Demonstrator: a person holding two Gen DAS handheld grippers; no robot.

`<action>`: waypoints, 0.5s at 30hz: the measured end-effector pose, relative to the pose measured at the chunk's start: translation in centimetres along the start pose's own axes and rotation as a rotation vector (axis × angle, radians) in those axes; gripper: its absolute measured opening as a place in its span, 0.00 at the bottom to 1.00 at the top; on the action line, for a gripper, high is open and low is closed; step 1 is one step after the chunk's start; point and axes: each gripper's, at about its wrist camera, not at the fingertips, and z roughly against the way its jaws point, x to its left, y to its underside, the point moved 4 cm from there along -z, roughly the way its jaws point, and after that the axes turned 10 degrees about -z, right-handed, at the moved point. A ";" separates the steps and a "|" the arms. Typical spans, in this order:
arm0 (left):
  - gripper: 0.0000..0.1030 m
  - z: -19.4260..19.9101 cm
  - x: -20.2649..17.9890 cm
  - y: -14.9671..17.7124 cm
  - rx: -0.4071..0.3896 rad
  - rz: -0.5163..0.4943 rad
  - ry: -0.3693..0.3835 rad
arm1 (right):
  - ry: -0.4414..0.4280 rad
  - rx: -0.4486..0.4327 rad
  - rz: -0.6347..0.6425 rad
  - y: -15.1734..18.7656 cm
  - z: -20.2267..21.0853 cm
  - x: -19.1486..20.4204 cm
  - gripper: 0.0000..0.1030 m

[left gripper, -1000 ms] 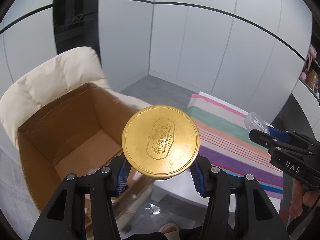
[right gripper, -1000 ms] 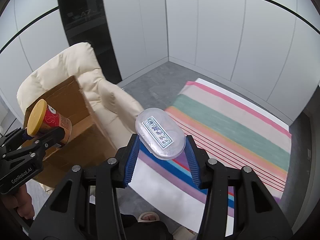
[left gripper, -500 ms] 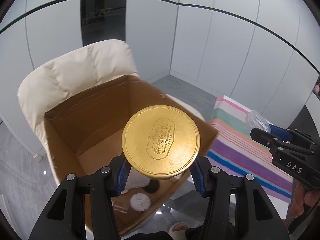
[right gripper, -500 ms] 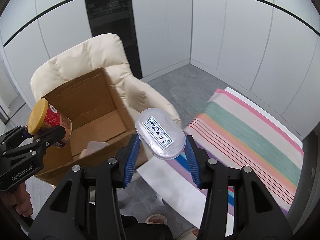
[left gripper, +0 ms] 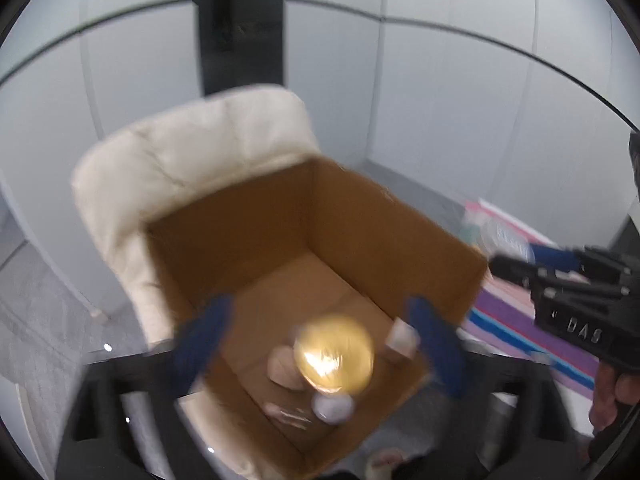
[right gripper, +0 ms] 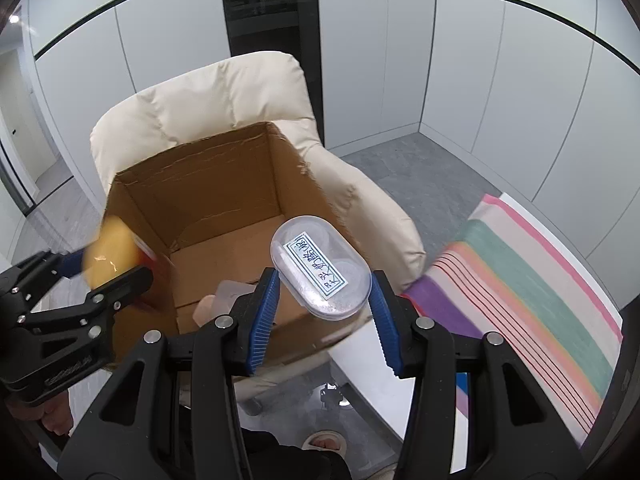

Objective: Organize objects
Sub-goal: 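Open the left tool over the box while the right tool releases the container inside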

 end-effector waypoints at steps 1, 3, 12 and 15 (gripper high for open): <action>1.00 0.3 0.7 0.1 -0.012 0.016 -0.032 | -0.001 0.002 0.007 0.0 -0.1 0.4 0.47; 1.00 0.5 1.8 0.4 -0.007 0.048 -0.021 | -0.002 0.005 0.009 -0.1 -0.3 0.9 0.47; 1.00 1.4 5.3 1.9 0.011 0.102 -0.054 | -0.045 0.026 0.044 -0.2 -1.7 4.6 0.47; 1.00 1.7 6.0 2.4 0.024 0.108 -0.071 | -0.067 0.038 0.053 -0.2 -2.1 5.9 0.47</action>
